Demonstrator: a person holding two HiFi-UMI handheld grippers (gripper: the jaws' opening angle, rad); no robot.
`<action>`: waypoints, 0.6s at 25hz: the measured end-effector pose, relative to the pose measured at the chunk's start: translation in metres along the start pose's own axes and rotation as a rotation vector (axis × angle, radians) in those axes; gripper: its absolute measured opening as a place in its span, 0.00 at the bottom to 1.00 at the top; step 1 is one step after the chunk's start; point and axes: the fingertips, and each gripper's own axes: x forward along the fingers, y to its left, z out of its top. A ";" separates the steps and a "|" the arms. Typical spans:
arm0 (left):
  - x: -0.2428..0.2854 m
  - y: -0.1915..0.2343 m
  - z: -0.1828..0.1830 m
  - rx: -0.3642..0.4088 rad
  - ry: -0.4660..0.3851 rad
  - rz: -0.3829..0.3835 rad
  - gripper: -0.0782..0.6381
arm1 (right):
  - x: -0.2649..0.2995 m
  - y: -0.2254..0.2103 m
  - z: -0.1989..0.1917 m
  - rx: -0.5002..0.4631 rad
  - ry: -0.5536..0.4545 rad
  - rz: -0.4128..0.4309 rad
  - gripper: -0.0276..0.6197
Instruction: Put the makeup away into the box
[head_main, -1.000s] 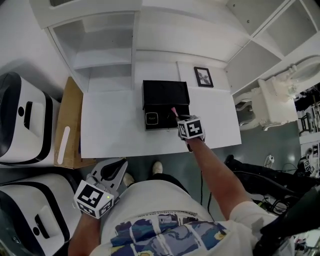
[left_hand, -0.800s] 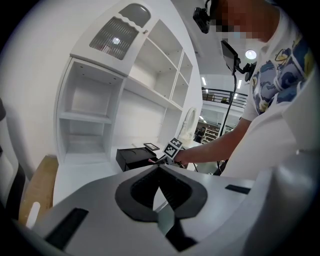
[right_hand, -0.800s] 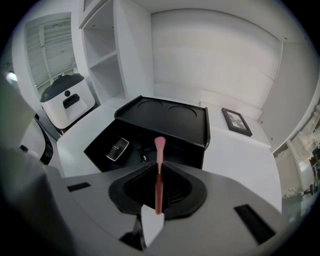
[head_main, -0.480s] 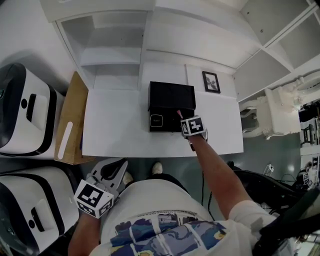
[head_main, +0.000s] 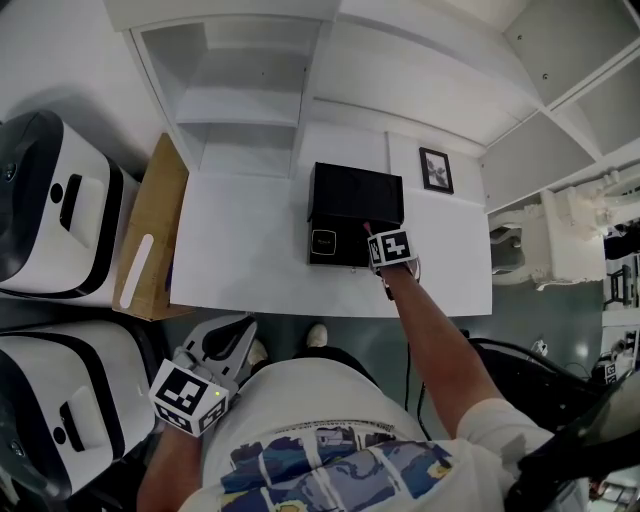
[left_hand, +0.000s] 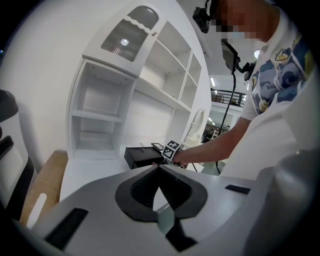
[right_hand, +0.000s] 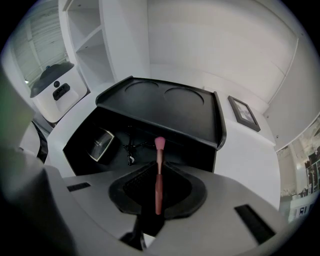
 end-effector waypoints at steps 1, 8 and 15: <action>0.000 0.000 0.000 -0.002 0.001 0.002 0.13 | 0.001 0.000 0.000 -0.003 0.005 -0.002 0.14; 0.000 0.001 -0.001 -0.010 0.007 0.011 0.13 | 0.004 0.000 0.001 -0.018 0.027 -0.005 0.14; 0.004 0.002 0.002 -0.005 0.007 0.012 0.13 | 0.004 0.002 0.001 -0.027 0.030 0.002 0.15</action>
